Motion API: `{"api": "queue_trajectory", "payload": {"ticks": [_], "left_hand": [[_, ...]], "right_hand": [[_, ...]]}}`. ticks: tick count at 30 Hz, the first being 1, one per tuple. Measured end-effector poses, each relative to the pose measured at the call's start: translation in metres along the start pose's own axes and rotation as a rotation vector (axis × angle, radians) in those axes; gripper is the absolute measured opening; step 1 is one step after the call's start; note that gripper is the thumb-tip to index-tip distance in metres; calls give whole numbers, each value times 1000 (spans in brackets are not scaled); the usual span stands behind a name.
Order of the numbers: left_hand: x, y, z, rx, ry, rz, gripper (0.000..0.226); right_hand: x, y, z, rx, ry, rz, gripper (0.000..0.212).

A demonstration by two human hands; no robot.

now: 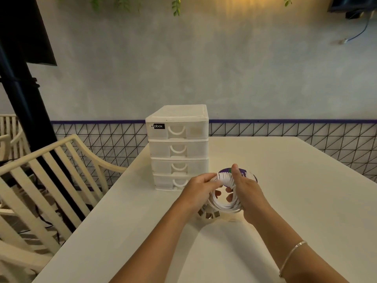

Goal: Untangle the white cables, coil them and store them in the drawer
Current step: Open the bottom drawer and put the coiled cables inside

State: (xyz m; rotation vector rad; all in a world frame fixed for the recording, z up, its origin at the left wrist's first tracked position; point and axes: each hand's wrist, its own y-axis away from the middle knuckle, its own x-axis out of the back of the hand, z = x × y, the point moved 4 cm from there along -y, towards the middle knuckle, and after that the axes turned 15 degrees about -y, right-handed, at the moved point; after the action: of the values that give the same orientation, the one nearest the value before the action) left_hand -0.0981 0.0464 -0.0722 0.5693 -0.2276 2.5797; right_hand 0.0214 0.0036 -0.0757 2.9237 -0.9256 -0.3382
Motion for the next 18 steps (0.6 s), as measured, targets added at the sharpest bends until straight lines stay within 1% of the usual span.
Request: {"api": "queue_trajectory", "payload": {"ticks": [3, 5, 7, 10, 12, 16, 18], "left_hand": [[-5, -3, -10, 70, 14, -61, 29], [-8, -5, -16, 127, -13, -68, 28], [-12, -7, -20, 159, -72, -61, 25], [-20, -10, -23, 164, -210, -48, 21], [-24, -11, -22, 162, -288, -13, 25], [-29, -14, -23, 156, -442, 36, 34], [-30, -15, -23, 171, -499, 42, 37]], "right_hand": [[7, -7, 6, -107, 93, -59, 49], [13, -11, 9, -188, 95, -94, 46], [18, -15, 11, -228, 120, -144, 40], [27, -21, 9, -201, 164, -170, 27], [31, -22, 7, -200, 150, -193, 21], [36, -23, 4, -215, 168, -294, 21], [37, -20, 3, -205, 226, -356, 20]]}}
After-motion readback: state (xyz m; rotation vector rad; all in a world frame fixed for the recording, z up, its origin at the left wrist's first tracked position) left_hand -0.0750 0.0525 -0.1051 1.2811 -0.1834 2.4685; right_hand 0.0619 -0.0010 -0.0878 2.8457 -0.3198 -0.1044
